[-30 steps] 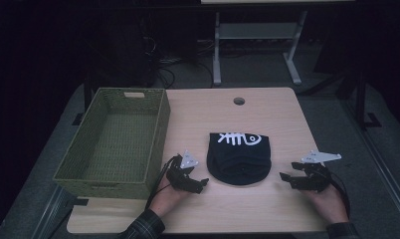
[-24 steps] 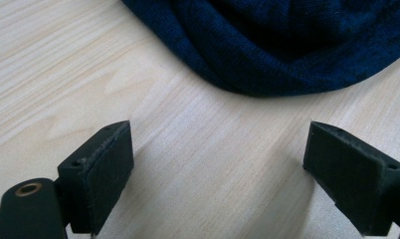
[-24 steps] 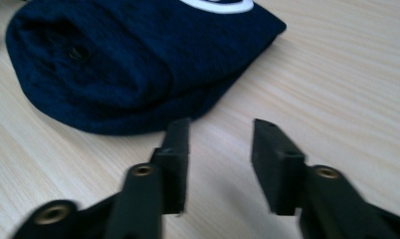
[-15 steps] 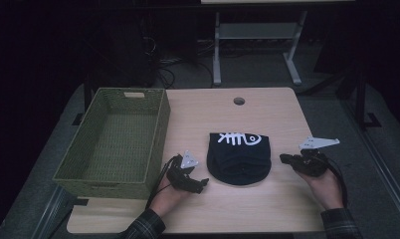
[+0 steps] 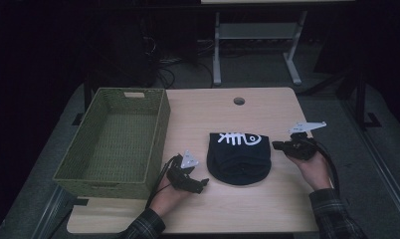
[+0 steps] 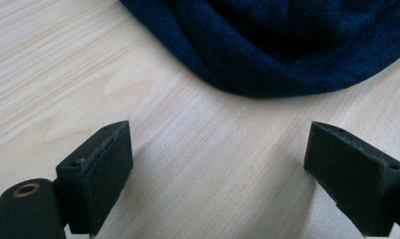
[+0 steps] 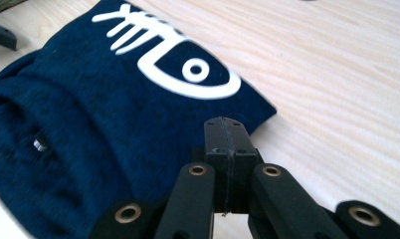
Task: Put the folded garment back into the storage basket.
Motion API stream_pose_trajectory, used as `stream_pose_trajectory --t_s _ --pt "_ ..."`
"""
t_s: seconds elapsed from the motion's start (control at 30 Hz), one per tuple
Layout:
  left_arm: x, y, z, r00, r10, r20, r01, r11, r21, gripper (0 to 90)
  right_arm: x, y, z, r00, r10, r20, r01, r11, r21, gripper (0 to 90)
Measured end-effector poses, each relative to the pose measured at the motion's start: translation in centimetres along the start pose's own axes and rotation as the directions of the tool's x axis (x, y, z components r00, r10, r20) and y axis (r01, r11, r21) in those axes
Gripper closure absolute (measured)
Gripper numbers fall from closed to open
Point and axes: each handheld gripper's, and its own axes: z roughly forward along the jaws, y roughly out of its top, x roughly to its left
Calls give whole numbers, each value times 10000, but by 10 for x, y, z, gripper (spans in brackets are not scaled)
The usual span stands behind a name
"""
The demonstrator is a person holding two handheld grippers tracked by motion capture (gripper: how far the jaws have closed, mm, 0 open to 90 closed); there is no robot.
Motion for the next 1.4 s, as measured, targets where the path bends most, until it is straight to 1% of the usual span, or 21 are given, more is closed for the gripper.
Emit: stream_pose_trajectory --t_s 0.03,0.1,0.13,0.2,0.27,0.3,0.4,0.43,0.47,0.57,0.63,0.67,0.77,0.8,0.83,0.87,1.0,1.1,1.2,1.37,1.4 --pt "0 0 0 10000 58 -8 -58 10000 -7 108 -3 5 5 9999 -116 -24 115 9999 -125 899" --pt "0 0 0 10000 9 2 -9 10000 -15 108 -3 7 6 10000 -44 -36 44 10000 -50 899" --pt "0 0 0 10000 20 4 -20 10000 -2 108 -6 12 12 9999 -117 -54 117 9999 40 899" --pt "0 0 0 10000 20 9 -20 10000 -8 108 -8 16 15 9999 -144 -12 144 9999 -44 900" --pt "0 0 0 10000 15 7 -15 10000 -6 108 -9 19 17 9999 -80 -62 80 10000 27 900" --pt "0 0 0 10000 11 13 -11 10000 -6 108 -12 23 21 10000 -73 -45 74 10000 20 900" --pt "0 0 0 10000 7 18 -7 10000 2 108 -13 27 25 10000 -65 -17 65 9999 -122 900" --pt "0 0 0 10000 11 17 -11 10000 5 108 -16 31 30 10000 -26 -47 27 10000 44 900" --pt "0 0 0 10000 12 14 -12 10000 18 108 -16 31 30 10000 -26 -47 27 10000 44 900" --pt "0 0 0 10000 21 21 -22 10000 61 108 -19 36 39 10000 -38 26 38 10000 1 900" --pt "0 0 0 10000 22 23 -23 10000 61 108 -22 39 46 10000 82 -51 -81 9997 218 900" --pt "0 0 0 10000 26 21 -26 10000 62 108 -24 41 52 9999 107 -57 -106 9998 163 900" --pt "0 0 0 10000 23 20 -23 10000 64 108 -27 42 57 9999 156 -41 -155 9997 163 900" --pt "0 0 0 10000 22 23 -22 10000 53 107 -31 43 65 9993 362 -123 -356 9984 431 900" --pt "0 0 0 10000 22 23 -22 10000 53 108 -31 43 65 9993 362 -123 -356 9984 431 900" --pt "0 0 0 10000 19 21 -19 10000 55 108 -34 44 71 9993 362 -52 -359 9979 535 900" --pt "0 0 0 10000 22 21 -22 10000 51 108 -37 44 75 9993 368 -56 -364 9977 564 900" --pt "0 0 0 10000 26 21 -26 10000 28 108 -39 39 80 9989 467 -98 -458 9954 843 900" --pt "0 0 0 10000 30 23 -30 10000 31 108 -41 35 79 9987 460 -218 -437 9940 1001 900" --pt "0 0 0 10000 29 24 -29 10000 31 108 -41 33 74 9983 478 -336 -440 9934 1059 900" --pt "0 0 0 10000 27 23 -27 10000 26 108 -40 32 74 9986 386 -371 -343 9933 1104 900"
